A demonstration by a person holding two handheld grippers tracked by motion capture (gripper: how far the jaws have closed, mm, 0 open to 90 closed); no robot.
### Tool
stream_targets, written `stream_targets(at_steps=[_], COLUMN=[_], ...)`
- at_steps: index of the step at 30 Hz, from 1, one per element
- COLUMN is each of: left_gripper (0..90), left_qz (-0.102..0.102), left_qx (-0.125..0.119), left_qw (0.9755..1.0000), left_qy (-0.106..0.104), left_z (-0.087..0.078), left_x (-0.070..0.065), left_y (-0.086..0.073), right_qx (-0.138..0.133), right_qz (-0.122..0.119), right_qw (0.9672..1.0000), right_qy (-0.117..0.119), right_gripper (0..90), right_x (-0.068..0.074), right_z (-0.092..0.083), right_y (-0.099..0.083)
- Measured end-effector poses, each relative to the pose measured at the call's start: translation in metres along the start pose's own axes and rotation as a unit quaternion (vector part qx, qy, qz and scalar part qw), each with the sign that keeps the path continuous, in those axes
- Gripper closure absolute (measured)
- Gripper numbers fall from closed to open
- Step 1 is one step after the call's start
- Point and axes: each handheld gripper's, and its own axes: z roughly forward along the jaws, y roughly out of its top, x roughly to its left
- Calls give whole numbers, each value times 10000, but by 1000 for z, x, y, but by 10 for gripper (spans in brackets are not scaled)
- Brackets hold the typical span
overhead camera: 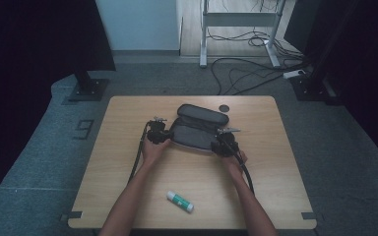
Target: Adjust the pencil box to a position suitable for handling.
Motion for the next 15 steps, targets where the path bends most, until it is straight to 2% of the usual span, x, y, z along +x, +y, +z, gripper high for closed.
stream_targets(at_steps=[3,7,12,15], left_gripper=[728,767,806,823], left_qz=[-11,-1,87,135], left_qx=[-18,-30,-21,-31], left_qw=[10000,10000,9999,9999], left_qy=[16,63,118,81], left_z=[0,0,-1,-1], left_x=[0,-1,-2,-3], left_y=[0,0,0,0], right_qx=[-24,-62,-153,-187], right_qz=[-85,-172,-155,-131], right_qw=[9999,9997,9996,9996], right_qy=[-83,-143,-198,-170], right_gripper=[702,748,825,852], right_x=[0,2,3,3], right_z=[0,0,-2,-4], right_y=[0,0,1,1])
